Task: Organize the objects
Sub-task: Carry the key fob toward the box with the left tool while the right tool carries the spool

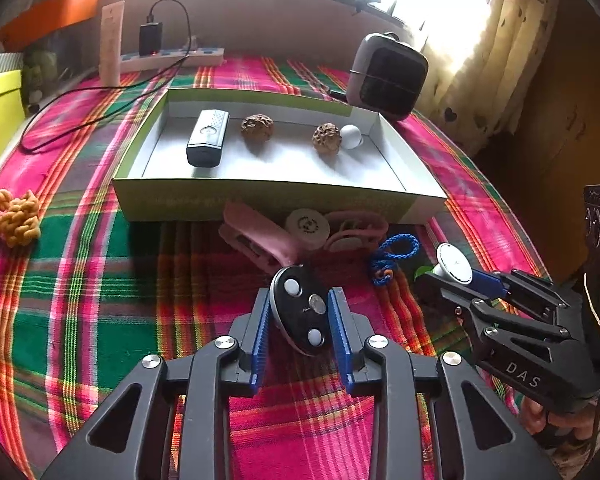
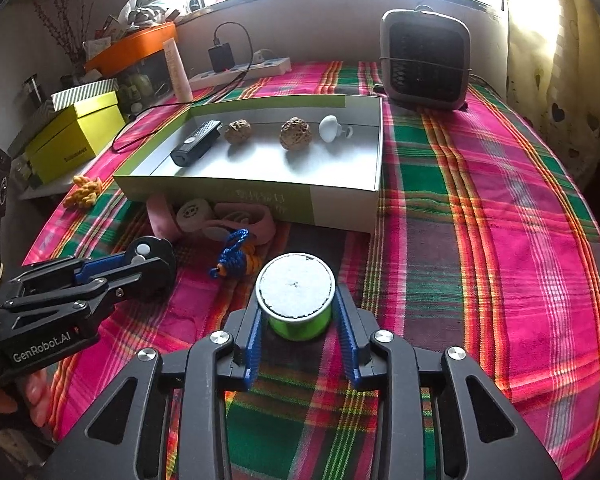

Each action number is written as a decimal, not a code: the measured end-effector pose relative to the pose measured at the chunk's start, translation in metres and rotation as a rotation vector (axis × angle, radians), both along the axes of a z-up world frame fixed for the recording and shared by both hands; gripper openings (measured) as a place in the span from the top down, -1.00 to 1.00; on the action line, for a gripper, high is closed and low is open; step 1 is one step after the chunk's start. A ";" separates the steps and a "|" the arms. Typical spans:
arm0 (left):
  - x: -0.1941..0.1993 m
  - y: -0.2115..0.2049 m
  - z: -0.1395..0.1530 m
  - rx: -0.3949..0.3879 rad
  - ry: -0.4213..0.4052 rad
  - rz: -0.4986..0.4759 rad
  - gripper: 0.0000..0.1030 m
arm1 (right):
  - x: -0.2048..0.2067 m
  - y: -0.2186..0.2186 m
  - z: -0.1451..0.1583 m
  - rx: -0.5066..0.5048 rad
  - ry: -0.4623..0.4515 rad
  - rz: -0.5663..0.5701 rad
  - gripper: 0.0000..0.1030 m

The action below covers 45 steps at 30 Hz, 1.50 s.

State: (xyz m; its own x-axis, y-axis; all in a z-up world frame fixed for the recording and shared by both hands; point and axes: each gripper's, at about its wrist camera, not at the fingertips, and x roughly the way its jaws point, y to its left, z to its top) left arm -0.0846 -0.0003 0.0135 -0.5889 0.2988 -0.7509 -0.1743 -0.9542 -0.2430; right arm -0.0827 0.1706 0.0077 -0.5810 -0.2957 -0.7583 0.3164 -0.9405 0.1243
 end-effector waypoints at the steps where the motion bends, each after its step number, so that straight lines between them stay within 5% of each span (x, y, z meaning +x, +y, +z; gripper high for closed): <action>1: 0.001 -0.001 0.000 0.002 0.000 0.001 0.50 | 0.000 -0.001 0.000 0.002 0.001 0.000 0.35; 8: 0.002 0.000 0.002 -0.004 0.009 -0.005 0.53 | 0.001 0.000 0.001 0.001 0.006 -0.010 0.38; 17: 0.004 -0.001 0.003 0.004 0.010 -0.005 0.53 | 0.003 -0.002 0.003 -0.001 0.023 0.000 0.65; 33: 0.002 -0.003 0.001 0.013 0.002 -0.002 0.53 | -0.005 -0.004 0.003 -0.015 0.015 0.005 0.53; 45: 0.002 -0.003 0.002 0.016 0.004 -0.002 0.53 | -0.004 -0.004 0.003 -0.017 0.022 0.007 0.65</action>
